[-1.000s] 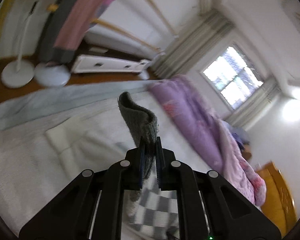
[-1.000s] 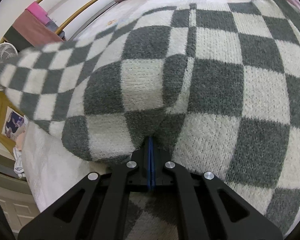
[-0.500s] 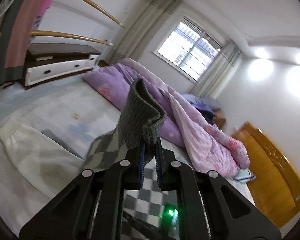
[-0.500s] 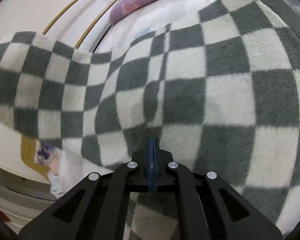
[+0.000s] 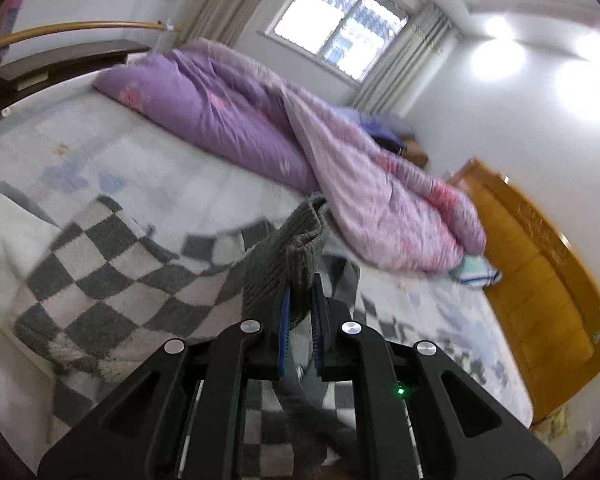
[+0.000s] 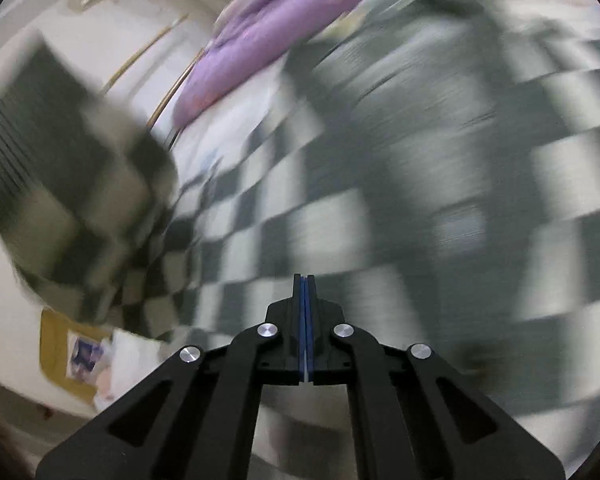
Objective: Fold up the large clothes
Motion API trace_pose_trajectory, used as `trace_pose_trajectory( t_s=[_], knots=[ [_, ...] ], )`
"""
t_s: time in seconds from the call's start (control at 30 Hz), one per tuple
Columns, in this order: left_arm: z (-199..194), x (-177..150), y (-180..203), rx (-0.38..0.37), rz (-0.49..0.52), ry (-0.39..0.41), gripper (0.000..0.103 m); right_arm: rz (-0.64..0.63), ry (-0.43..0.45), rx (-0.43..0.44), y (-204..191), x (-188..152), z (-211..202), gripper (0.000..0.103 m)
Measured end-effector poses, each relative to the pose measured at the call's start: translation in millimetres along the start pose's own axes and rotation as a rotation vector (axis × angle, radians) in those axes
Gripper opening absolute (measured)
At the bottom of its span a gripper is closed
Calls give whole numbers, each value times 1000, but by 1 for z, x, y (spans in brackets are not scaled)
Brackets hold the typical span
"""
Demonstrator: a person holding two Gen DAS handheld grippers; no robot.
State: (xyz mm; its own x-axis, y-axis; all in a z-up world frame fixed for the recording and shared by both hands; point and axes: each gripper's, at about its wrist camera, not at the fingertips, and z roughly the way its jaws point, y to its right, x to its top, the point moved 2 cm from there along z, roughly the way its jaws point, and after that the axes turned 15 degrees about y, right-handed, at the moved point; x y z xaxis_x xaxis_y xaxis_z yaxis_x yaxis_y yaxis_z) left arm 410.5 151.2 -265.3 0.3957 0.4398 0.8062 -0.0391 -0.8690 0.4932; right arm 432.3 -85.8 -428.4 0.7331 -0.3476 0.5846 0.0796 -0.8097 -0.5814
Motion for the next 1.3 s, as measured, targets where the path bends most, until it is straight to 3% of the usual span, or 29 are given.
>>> trace_pose_trajectory(
  t_s=[0.13, 0.23, 0.37, 0.97, 1.23, 1.3],
  knots=[
    [32, -47, 25, 21, 77, -64, 9, -47, 50, -196, 76, 33, -41, 1],
    [51, -85, 37, 27, 110, -111, 9, -78, 86, -303, 110, 45, -67, 1],
    [71, -121, 42, 57, 121, -177, 9, -41, 93, -362, 154, 53, -92, 1],
    [117, -193, 105, 80, 236, -271, 10, 54, 76, -266, 184, 52, -96, 0],
    [143, -237, 108, 177, 317, -370, 11, 76, 63, -237, 194, 50, -92, 0],
    [141, -236, 112, 188, 321, -368, 21, 88, 64, -231, 194, 50, -94, 0]
  ],
)
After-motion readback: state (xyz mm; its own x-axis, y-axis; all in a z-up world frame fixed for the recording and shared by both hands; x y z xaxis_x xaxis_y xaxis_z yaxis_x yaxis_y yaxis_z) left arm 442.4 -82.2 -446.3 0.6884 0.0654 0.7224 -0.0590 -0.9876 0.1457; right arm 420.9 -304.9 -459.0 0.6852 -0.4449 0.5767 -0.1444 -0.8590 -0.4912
